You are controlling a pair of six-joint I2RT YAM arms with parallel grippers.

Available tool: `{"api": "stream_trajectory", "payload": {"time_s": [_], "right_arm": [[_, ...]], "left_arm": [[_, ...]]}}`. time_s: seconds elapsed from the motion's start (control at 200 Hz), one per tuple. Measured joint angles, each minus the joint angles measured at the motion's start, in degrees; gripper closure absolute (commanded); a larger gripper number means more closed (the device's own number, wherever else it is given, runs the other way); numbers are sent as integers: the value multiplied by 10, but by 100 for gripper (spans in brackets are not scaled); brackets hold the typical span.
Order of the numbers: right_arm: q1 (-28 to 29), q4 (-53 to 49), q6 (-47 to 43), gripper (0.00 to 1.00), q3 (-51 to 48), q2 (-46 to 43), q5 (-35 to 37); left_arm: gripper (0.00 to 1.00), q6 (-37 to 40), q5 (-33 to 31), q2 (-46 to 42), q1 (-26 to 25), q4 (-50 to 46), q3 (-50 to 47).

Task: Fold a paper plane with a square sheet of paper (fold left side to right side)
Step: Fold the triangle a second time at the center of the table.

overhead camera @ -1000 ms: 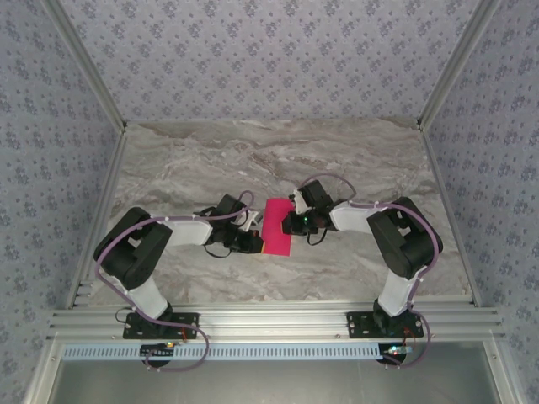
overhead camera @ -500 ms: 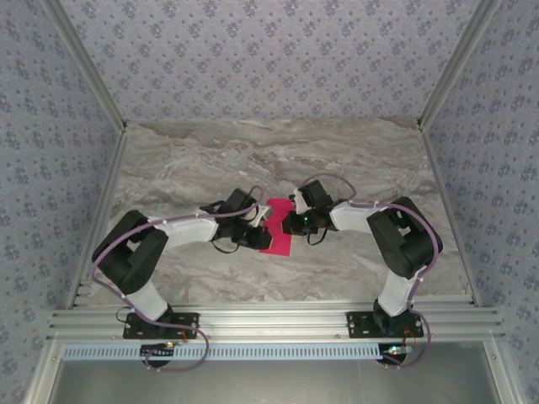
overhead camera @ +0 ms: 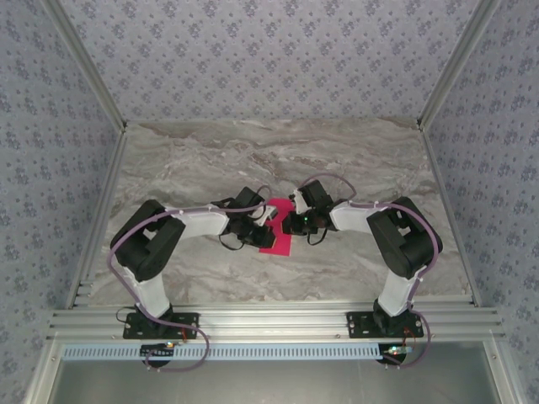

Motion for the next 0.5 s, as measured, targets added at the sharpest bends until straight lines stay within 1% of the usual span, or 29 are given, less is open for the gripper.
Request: {"api": "stream_trajectory", "payload": {"time_s": [0.145, 0.36, 0.505], "right_arm": [[0, 0, 0, 90, 0, 0, 0], [-1, 4, 0, 90, 0, 4, -15], [-9, 28, 3, 90, -8, 12, -50]], "left_arm": [[95, 1, -2, -9, 1, 16, -16], [95, -3, -4, -54, 5, 52, -82], [95, -12, -3, -83, 15, 72, -123]]}}
